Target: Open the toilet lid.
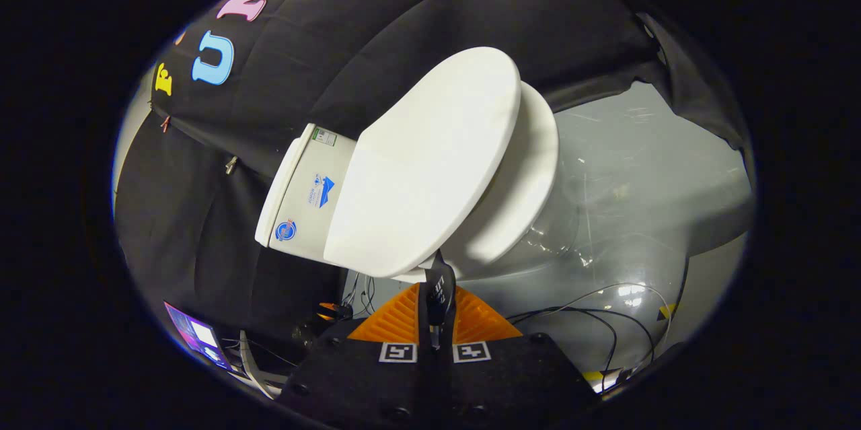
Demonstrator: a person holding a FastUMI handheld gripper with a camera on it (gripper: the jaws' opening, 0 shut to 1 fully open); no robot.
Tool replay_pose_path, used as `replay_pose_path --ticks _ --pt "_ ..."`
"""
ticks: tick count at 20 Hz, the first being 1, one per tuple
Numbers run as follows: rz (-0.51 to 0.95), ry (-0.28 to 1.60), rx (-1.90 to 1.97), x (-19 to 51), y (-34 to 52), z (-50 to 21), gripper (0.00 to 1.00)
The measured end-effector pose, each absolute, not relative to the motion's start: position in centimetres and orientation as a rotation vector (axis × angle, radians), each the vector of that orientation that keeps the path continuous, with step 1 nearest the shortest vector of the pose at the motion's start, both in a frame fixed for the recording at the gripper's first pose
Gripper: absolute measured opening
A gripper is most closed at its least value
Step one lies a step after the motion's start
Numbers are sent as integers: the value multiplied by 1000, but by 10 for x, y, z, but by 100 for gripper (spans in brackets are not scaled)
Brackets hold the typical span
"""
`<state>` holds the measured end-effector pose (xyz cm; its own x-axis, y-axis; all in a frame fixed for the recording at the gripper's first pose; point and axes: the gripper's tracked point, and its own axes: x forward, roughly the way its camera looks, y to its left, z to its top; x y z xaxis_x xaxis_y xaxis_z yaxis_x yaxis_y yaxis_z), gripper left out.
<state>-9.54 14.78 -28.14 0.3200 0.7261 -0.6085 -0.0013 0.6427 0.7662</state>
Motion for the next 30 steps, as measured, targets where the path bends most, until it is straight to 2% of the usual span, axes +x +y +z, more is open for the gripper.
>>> replay_pose_path --ticks 9,18,30 --pt "594 983 545 -83 160 -207 5" --pt "669 768 462 -66 207 -90 5" --pt "755 639 357 -55 275 -17 5"
